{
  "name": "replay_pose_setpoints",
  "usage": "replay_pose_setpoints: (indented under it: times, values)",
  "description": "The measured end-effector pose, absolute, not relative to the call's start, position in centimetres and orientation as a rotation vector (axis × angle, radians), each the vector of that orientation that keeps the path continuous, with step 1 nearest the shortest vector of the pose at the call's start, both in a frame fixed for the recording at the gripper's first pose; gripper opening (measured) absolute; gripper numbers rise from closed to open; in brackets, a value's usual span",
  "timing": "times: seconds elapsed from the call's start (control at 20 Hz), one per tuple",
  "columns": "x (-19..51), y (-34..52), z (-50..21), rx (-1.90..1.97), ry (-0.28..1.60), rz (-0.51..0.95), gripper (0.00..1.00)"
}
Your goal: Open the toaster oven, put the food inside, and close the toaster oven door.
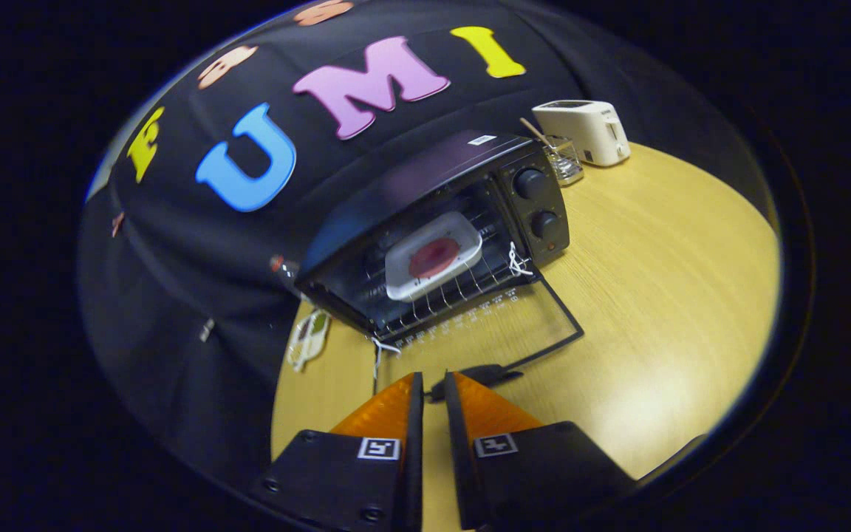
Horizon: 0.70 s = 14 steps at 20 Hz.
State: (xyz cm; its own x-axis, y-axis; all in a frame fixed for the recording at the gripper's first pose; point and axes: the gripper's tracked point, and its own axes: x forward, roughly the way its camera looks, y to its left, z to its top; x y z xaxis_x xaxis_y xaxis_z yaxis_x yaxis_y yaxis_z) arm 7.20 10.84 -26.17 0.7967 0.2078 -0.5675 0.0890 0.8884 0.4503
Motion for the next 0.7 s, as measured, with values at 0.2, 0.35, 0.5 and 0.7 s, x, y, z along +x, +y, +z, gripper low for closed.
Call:
replay_pose_setpoints:
  times: [0.2,0.35,0.5,0.7]
  values:
    - [5.0,12.7,-29.9,0.234,0.705,0.154,0.65]
    - [6.1,12.7,-32.1,0.194,0.739,0.116,0.85]
    - [7.2,12.3,-35.0,0.18,0.823,0.06,0.99]
    - [8.9,11.6,-37.2,0.186,0.866,-0.002,0.99]
